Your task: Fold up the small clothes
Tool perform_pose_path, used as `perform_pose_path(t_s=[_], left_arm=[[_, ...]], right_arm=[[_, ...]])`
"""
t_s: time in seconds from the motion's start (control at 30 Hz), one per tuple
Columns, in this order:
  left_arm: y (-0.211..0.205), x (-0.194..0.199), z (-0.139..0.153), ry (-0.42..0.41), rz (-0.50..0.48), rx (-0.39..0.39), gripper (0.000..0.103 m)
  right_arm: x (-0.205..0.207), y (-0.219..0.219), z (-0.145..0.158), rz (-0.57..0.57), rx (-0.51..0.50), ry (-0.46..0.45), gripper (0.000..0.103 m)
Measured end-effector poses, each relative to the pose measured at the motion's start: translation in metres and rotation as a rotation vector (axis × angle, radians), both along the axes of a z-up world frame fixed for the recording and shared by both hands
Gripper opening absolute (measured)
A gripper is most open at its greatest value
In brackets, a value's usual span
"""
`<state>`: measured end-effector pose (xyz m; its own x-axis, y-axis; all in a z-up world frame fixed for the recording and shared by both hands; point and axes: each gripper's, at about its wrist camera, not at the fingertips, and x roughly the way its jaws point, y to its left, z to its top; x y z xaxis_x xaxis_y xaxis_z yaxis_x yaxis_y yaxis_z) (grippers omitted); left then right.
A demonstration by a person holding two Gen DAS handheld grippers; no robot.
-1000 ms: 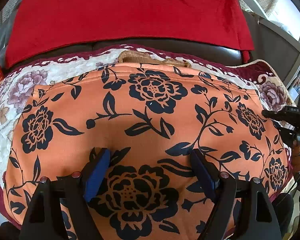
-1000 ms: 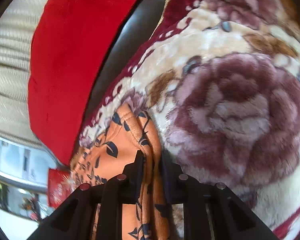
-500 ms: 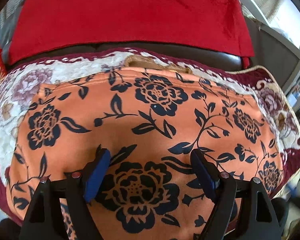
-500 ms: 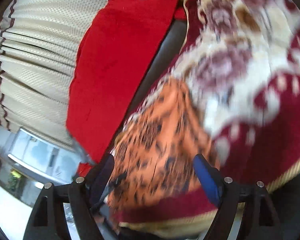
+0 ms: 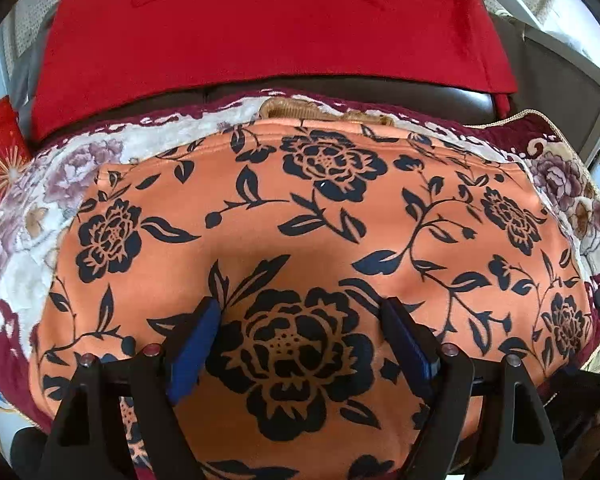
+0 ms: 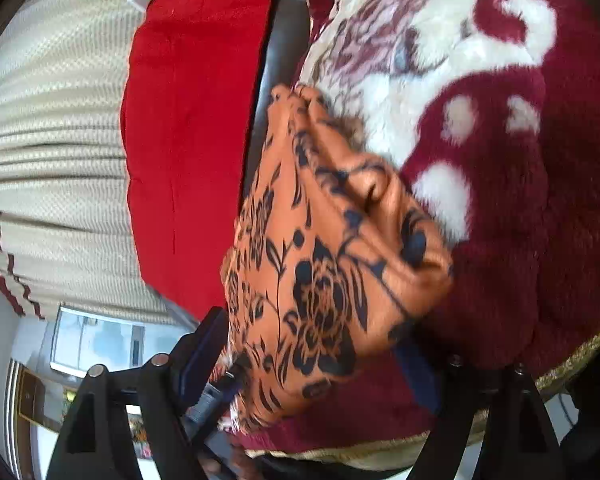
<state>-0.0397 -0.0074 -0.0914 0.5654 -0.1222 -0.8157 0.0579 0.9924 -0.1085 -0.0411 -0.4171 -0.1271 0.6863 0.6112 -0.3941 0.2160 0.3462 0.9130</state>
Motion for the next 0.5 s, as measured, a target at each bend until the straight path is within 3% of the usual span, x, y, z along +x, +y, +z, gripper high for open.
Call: perform_pose_path(t_s=[0.1,0.2,0.3,0.37,0.5], left_arm=[[0.002,-0.003,0.02,-0.054,0.012,-0.081,0.083],[-0.008,0.001,0.024,-0.082,-0.006,-0.076,0.083],[-0.026,0.015,-0.009,0.014,-0.04,0.022,0.083],[-0.035,0.008,-0.006,-0.032,-0.049,0.082,0.083],[-0.032,0.004,0.013,-0.069,-0.055,-0.016,0.083]], right_arm=[[0.002,-0.003,0.01,-0.023,-0.027,-0.029,0.082],[0.001,-0.003,0.027,-0.02,-0.078,-0.082,0.082],[0.008,-0.001,0.026,-0.017,-0.121,-0.075,0.082],[0.011,-0.001,0.017,-0.011,-0.098,-0.053,0.082],[0.012,-0.005,0.023,0.006,-0.136,-0.089,0.072]])
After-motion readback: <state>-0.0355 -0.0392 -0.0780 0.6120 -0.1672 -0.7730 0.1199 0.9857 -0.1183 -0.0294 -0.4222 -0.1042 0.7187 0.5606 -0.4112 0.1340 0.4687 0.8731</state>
